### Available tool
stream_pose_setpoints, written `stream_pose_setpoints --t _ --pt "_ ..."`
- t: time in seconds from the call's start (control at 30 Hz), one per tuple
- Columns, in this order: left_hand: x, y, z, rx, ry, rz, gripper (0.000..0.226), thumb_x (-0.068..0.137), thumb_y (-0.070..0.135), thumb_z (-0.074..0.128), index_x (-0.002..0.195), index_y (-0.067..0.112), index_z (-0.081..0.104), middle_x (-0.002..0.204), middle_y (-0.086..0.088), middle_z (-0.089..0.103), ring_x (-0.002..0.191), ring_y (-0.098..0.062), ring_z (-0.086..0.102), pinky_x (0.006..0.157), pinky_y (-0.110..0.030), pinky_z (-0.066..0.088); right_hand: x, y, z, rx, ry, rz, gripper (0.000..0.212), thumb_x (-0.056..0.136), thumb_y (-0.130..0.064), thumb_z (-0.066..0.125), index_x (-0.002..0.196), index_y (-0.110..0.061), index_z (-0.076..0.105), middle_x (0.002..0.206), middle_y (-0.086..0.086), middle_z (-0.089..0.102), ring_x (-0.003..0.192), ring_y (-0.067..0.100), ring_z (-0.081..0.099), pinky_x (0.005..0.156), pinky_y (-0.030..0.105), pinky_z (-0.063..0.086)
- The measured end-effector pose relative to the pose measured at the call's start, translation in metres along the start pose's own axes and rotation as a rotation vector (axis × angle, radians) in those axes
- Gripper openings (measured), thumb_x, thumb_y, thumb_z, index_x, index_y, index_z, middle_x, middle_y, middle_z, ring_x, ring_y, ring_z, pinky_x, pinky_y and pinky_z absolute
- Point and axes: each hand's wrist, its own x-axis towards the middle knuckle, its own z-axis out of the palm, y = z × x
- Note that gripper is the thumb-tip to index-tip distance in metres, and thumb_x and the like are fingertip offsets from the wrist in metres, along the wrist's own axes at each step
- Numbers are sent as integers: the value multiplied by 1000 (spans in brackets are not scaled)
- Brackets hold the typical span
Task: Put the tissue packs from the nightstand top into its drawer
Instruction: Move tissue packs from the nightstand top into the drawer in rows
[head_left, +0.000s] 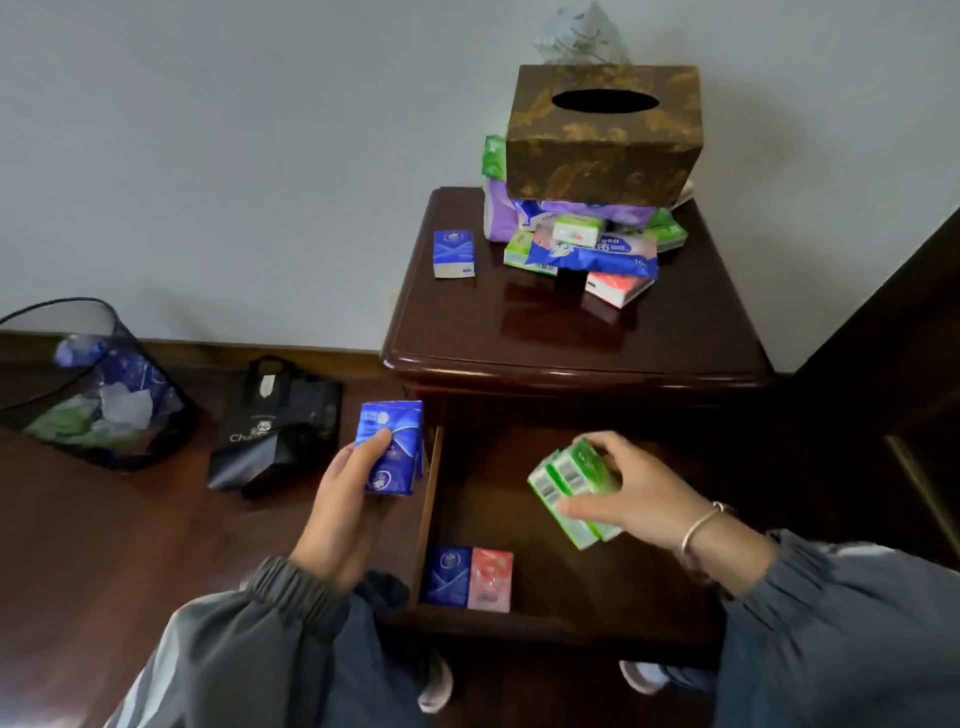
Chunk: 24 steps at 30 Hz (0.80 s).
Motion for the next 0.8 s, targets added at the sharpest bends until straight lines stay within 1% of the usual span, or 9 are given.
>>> stream_pose_setpoints --t 0.1,0.27,0.4,0.43,0.5,0.57,0.63,0.7,0.8 --pt "-2 -40 -6 8 108 -129 43 91 21 57 122 -8 57 105 -21 66 79 -23 65 70 -30 51 -3 51 46 -40 -63 254 53 67 -26 80 111 -24 51 104 -4 64 92 11 63 80 28 55" --pt "11 -69 -15 72 231 -208 35 91 19 60 118 -4 60 82 -12 70 58 -14 65 47 -21 51 34 99 102 -95 31 478 61 75 -23 75 125 -8 43 124 9 57 112 23 57 79 20 41" --pt "18 -71 -27 66 273 -221 38 91 22 61 119 -1 60 82 -9 69 60 -13 64 47 -20 50 59 119 130 -99 76 533 65 72 -31 77 123 -8 42 121 11 59 108 27 59 88 28 48" --pt "19 -72 -29 63 274 -232 38 90 23 61 120 -2 60 85 -10 69 61 -14 64 47 -20 50 63 123 135 -100 66 547 71 70 -32 78 125 -7 41 124 11 58 110 27 59 91 30 49" --pt "21 -73 -31 62 260 -244 40 91 23 61 121 -3 59 89 -11 69 65 -15 63 47 -20 50 71 130 142 -85 0 600 91 67 -34 81 137 -6 29 132 12 50 118 27 53 98 32 46" --pt "23 -72 -31 78 231 -245 42 92 24 60 123 -4 57 96 -13 68 71 -16 63 51 -21 50 76 137 144 -90 -98 650 104 66 -43 80 144 -7 21 140 12 44 125 27 48 102 32 43" --pt "25 -72 -29 90 216 -247 45 92 25 59 126 -5 55 103 -16 67 74 -17 62 56 -22 50 82 142 141 -86 -155 654 88 70 -53 72 138 -9 38 135 11 51 119 26 54 100 34 45" --pt "28 -73 -28 97 206 -257 46 92 26 59 127 -4 54 106 -17 65 73 -17 61 58 -23 48 89 146 135 -55 -144 639 68 78 -57 62 127 -11 51 123 9 60 109 25 60 95 34 49" --pt "30 -75 -26 102 176 -266 40 92 26 60 123 2 57 99 -13 66 70 -16 61 59 -25 47 96 153 130 -87 -101 607 50 88 -44 54 123 -8 57 121 13 63 106 28 61 92 35 50"
